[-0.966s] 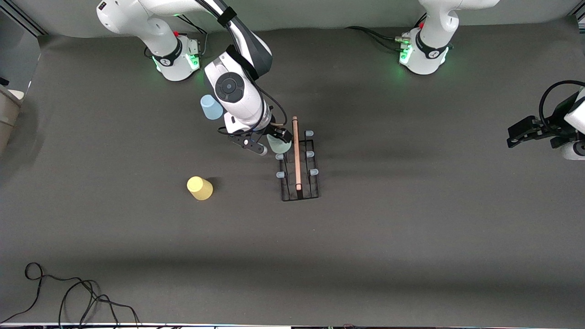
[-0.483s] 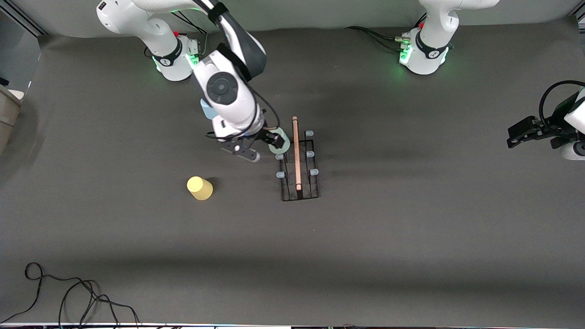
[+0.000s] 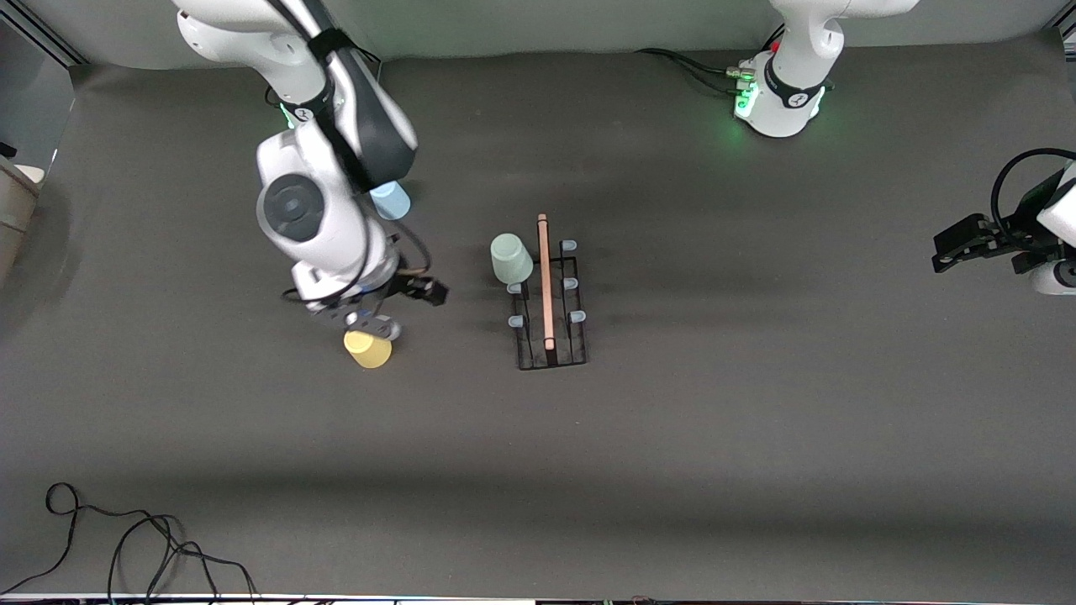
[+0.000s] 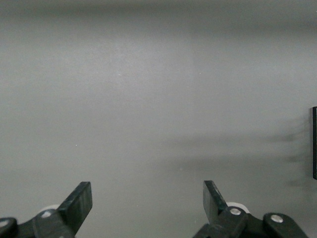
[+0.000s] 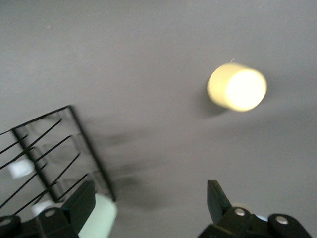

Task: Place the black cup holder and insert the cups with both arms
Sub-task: 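Release the green cup and move the right gripper to the yellow cup, then lower the right gripper around the yellow cup and grasp it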

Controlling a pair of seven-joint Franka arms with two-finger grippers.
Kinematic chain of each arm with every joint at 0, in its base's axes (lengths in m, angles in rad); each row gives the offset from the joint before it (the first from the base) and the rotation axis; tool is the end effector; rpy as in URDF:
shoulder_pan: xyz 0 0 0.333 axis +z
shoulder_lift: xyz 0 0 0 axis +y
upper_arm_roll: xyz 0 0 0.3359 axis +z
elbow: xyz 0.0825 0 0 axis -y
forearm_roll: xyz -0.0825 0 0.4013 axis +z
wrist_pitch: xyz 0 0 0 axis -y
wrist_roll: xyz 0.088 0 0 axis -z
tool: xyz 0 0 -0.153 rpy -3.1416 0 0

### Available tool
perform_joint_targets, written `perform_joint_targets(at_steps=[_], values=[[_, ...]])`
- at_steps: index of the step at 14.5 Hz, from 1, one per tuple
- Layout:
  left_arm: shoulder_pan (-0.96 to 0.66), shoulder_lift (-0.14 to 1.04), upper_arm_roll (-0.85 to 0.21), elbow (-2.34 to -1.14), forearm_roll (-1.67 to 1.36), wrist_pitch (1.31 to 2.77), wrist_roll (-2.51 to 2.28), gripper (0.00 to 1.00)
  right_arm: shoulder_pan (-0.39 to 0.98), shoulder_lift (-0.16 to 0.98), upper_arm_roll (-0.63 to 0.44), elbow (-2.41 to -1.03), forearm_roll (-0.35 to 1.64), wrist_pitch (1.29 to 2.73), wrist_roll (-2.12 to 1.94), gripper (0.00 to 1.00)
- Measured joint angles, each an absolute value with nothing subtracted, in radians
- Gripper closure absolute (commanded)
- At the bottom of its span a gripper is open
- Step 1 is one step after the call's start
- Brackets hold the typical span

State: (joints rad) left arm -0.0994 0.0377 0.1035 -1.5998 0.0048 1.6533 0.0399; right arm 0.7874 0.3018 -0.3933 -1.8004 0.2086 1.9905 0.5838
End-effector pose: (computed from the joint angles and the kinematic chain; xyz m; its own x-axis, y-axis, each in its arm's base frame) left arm 0.5914 0.0022 0.5697 0.9992 -0.0363 0.0156 -0.0362 -0.9993 -0.0093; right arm 0.5754 0.2758 0.3484 0.9575 -0.2666 -0.1104 -0.2692 -0.9631 -0.0088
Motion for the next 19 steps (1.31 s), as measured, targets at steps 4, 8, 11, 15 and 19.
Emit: perform_joint_targets(at_steps=[4,8,11,15,19], values=[[-0.099,0.04,0.103,-1.6,0.005,1.653,0.04,0.0,0.785,0.347,-0.494,-1.841,0.208,2.037,0.402,0.0],[-0.099,0.041,0.103,-1.6,0.005,1.654,0.04,0.0,0.77,0.368,-0.517,-1.938,0.208,2.198,0.309,0.0],[-0.099,0.041,0.103,-1.6,0.005,1.654,0.04,0.0,0.747,0.394,-0.518,-2.007,0.208,2.322,0.269,0.0],[-0.1,0.042,0.103,-1.6,0.005,1.654,0.04,0.0,0.742,0.428,-0.516,-2.057,0.271,2.421,0.247,0.0],[-0.1,0.042,0.103,-1.6,0.005,1.655,0.04,0.0,0.742,0.437,-0.515,-2.057,0.402,2.426,0.148,0.0]])
